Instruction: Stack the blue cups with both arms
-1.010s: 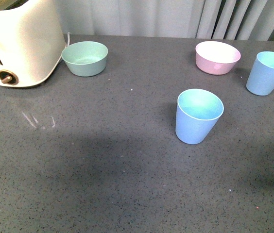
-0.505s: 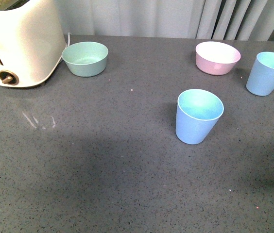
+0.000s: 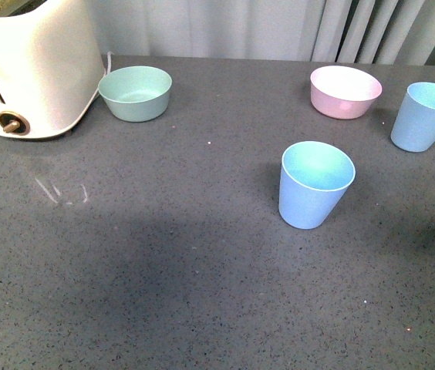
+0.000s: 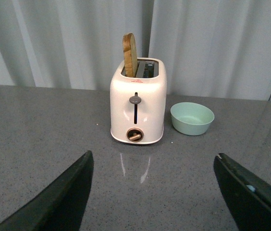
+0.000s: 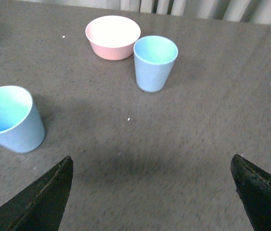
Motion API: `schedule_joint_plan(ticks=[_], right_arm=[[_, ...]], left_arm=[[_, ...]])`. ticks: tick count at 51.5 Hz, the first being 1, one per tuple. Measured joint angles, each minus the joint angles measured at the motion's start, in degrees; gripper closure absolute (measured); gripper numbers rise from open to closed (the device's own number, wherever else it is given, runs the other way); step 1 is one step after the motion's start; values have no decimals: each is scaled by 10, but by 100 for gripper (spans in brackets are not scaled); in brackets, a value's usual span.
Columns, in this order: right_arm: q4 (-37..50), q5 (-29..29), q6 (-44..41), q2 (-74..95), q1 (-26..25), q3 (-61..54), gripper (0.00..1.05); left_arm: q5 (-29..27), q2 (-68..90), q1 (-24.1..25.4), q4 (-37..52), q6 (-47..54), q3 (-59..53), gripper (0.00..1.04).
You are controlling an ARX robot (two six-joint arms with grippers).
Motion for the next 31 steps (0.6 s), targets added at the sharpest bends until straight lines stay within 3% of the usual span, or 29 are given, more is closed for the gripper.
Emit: schedule_joint_plan(ticks=[5,14,31], right_arm=[[47,8,-66,184,6,94,9],[-9,34,-155,444,38,293,9],[-101,58,-212,602,80,504,9]], left_arm=[[0,0,0,0,1,0,7],[0,0,0,0,1,0,9],[0,0,0,0,1,0,9]])
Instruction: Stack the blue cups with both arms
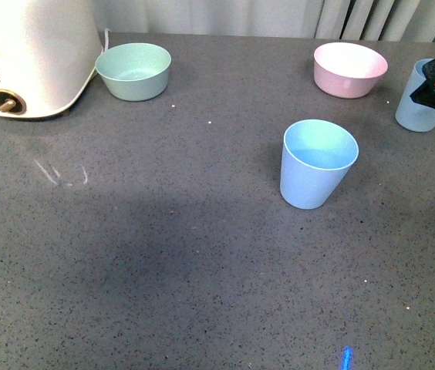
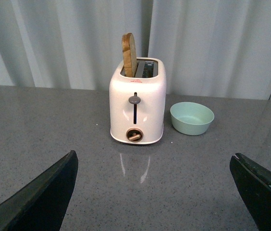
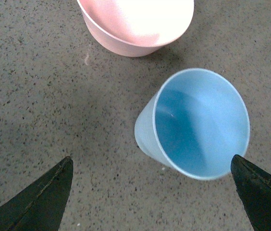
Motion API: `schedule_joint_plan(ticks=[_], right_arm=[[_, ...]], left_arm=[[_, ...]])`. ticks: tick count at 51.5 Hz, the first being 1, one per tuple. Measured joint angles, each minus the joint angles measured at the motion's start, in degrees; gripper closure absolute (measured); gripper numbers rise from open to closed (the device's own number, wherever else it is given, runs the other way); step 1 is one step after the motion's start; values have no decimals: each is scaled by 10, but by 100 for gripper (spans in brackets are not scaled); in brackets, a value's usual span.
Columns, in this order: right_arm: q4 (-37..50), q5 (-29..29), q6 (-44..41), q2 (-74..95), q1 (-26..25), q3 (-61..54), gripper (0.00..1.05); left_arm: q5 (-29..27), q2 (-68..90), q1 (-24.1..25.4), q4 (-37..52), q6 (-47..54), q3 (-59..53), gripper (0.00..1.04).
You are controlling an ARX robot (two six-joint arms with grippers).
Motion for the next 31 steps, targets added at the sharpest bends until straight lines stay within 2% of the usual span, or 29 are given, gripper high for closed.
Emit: schedule_joint_plan(ticks=[20,31], right_arm=[[-44,25,-16,104,19,102,9],[-63,33,-23,123,19,126,36]], left_arm=[[0,0,0,0,0,0,9],[0,0,0,0,0,0,9]])
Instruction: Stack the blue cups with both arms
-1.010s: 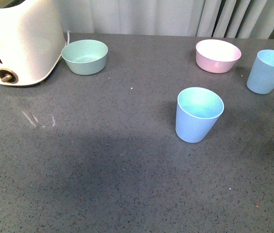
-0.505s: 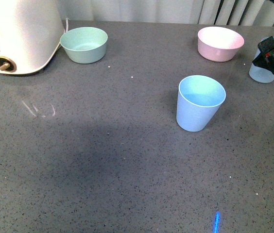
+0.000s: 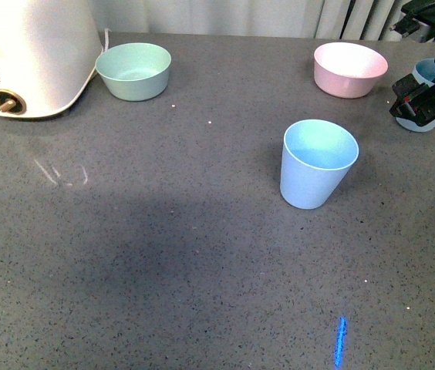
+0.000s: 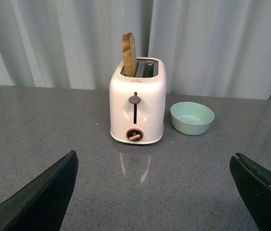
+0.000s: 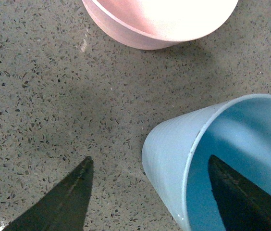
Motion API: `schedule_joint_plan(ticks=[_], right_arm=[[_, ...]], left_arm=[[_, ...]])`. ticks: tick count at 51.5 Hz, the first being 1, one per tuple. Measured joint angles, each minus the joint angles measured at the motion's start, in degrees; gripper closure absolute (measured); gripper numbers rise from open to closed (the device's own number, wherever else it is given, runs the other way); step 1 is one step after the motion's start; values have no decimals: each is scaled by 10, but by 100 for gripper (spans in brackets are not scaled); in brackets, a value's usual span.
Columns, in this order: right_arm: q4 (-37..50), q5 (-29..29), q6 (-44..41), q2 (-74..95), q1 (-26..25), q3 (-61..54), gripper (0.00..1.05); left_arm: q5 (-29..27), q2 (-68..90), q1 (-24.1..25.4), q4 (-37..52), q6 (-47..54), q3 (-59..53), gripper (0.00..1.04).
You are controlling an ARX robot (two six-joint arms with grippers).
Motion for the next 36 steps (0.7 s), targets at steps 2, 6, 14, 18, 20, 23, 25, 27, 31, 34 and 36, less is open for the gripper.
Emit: schedule_joint_plan(ticks=[2,6,14,18,20,23,25,27,31,34,36], right_arm=[[-3,0,0,2,-1,3,42],[-10,-2,0,5,-3,6,54],[-14,-5,1,7,-9,7,82],[-17,-11,1,7,-12,7,98],[-19,-15,0,7,-14,7,103],[-20,-23,2,3,-17,3,103],[-20,-31,0,-2,-18,-4,103],[-20,-39,-3,-11,-20,-15,103],[-31,-64,-19,-46,-22,-47,103],[-43,-86,-37,-81,-22,-72,103],[-57,-107,-55,-110,-21,-89,103]], left_arm=[[0,0,0,0,0,0,9],[0,0,0,0,0,0,9],[0,0,0,0,0,0,9],[0,0,0,0,0,0,9],[0,0,0,0,0,0,9],[0,0,0,0,0,0,9],[0,0,0,0,0,0,9],[0,0,0,0,0,0,9],[0,0,0,0,0,0,9],[0,0,0,0,0,0,9],[0,0,0,0,0,0,9]])
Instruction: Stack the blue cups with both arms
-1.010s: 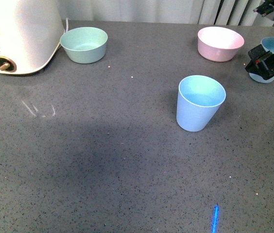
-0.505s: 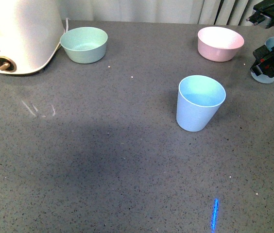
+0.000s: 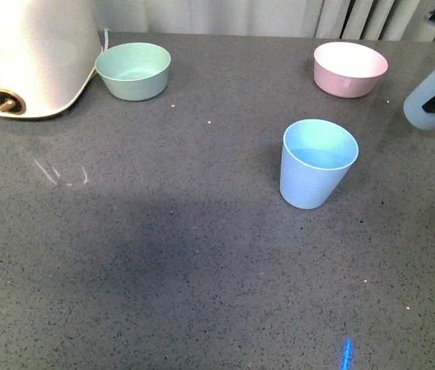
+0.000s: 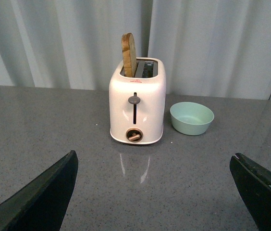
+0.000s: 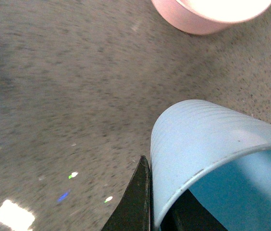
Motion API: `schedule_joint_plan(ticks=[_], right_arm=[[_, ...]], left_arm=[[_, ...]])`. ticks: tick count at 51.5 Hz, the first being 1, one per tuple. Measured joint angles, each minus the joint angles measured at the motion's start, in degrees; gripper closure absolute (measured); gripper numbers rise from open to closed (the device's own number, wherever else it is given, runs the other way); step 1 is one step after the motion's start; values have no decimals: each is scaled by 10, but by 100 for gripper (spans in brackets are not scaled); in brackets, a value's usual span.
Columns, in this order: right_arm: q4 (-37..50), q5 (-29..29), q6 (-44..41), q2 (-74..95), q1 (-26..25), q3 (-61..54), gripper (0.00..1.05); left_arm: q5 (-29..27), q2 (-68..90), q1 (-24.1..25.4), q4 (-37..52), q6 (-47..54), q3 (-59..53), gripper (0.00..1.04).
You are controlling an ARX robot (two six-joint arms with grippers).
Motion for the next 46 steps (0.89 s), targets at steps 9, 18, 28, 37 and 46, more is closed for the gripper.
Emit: schedule_joint_plan(ticks=[9,18,28,37,46], right_arm=[[-68,-75,-48,-126,20,-49,103],[-107,-101,-60,-223,84,-76,103],[-109,-75,-74,-222,133,-110,103],[-107,-63,-81,-210,166,-123,103],[-106,-52,-85,-194,187,-123,103]], left_arm=[[0,0,0,0,0,0,9],[0,0,0,0,0,0,9],[0,0,0,0,0,0,9],[0,0,0,0,0,0,9],[0,0,0,0,0,0,9]])
